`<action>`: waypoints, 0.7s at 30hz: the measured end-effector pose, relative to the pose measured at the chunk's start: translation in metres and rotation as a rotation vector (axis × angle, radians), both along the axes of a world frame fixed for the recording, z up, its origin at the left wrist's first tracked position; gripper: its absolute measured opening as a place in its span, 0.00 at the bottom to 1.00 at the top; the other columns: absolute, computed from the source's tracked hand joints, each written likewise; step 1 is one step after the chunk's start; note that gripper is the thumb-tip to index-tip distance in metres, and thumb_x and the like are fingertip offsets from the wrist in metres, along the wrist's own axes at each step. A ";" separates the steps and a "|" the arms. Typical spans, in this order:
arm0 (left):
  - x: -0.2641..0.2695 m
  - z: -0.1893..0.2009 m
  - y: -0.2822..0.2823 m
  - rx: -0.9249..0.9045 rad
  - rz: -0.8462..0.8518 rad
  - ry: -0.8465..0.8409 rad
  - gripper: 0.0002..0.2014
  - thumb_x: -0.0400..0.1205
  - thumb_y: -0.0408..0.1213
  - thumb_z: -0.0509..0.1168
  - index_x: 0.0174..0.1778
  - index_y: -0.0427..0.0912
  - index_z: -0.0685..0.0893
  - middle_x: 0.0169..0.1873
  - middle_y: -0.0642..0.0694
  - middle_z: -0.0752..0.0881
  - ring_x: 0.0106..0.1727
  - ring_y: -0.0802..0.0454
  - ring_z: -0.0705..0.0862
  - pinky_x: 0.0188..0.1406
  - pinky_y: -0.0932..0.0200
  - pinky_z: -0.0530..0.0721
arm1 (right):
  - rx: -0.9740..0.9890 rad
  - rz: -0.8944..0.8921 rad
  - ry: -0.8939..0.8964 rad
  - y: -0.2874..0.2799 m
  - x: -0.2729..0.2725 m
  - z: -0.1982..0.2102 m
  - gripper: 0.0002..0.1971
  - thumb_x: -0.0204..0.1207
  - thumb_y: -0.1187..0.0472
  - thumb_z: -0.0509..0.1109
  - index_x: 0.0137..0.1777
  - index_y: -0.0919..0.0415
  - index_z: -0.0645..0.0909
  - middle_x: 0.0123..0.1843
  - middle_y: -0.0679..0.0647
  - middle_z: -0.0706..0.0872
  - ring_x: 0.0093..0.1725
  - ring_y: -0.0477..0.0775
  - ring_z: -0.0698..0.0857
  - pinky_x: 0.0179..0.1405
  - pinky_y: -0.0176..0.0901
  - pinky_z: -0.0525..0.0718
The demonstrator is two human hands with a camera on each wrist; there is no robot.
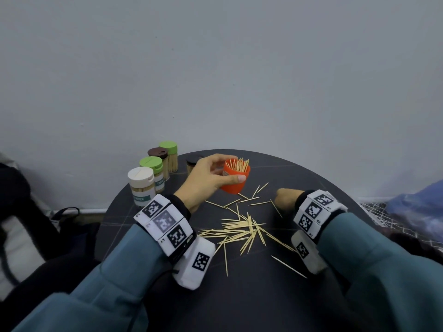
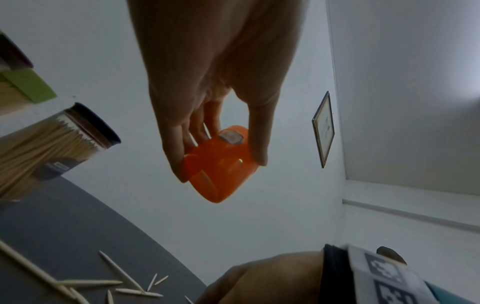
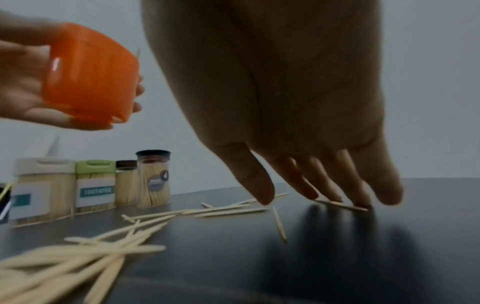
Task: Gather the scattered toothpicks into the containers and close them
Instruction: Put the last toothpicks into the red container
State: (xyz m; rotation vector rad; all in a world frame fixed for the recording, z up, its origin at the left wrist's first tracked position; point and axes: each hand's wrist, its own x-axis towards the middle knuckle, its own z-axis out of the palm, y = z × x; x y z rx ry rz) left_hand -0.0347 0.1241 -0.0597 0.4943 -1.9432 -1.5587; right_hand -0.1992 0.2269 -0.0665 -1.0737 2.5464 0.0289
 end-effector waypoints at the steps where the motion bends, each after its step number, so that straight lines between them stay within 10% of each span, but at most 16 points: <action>1: 0.000 0.000 -0.001 0.001 0.002 0.001 0.26 0.73 0.32 0.75 0.68 0.42 0.79 0.55 0.52 0.84 0.55 0.61 0.82 0.43 0.71 0.80 | 0.019 0.009 0.004 0.000 0.001 -0.002 0.18 0.84 0.67 0.52 0.69 0.72 0.73 0.71 0.65 0.76 0.70 0.62 0.75 0.66 0.46 0.73; 15: 0.001 -0.002 0.002 -0.002 0.003 -0.025 0.26 0.73 0.34 0.75 0.67 0.44 0.79 0.62 0.45 0.83 0.65 0.49 0.81 0.60 0.56 0.79 | 0.085 0.311 -0.049 0.011 0.052 -0.012 0.26 0.84 0.57 0.57 0.79 0.64 0.58 0.77 0.61 0.69 0.74 0.59 0.71 0.71 0.47 0.70; 21: 0.003 0.001 0.004 -0.007 -0.004 -0.010 0.25 0.74 0.33 0.75 0.67 0.43 0.79 0.59 0.48 0.84 0.60 0.54 0.81 0.48 0.67 0.79 | 0.065 0.470 -0.130 0.013 0.064 -0.007 0.48 0.73 0.50 0.73 0.83 0.59 0.45 0.83 0.55 0.58 0.80 0.54 0.61 0.77 0.44 0.61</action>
